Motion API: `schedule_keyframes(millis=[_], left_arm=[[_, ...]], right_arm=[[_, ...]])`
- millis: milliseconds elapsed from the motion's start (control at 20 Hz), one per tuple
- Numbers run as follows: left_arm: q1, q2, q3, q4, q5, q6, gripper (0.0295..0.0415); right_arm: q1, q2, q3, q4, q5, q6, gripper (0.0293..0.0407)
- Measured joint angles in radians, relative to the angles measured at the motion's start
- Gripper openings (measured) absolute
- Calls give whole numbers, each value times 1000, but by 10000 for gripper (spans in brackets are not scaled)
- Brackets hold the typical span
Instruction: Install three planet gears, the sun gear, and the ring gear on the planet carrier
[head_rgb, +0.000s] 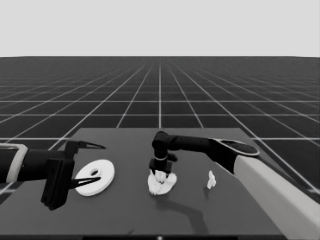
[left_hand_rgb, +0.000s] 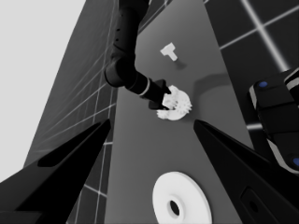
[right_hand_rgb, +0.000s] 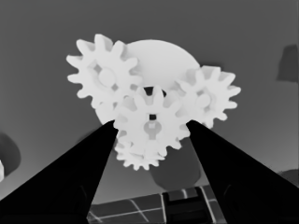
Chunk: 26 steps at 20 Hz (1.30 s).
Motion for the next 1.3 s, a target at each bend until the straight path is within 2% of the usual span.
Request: schedule_keyframes(millis=[1300], left_arm=[[0,0,0,0,0,0,385]], right_arm=[[-1,0,0,0,0,272,310]])
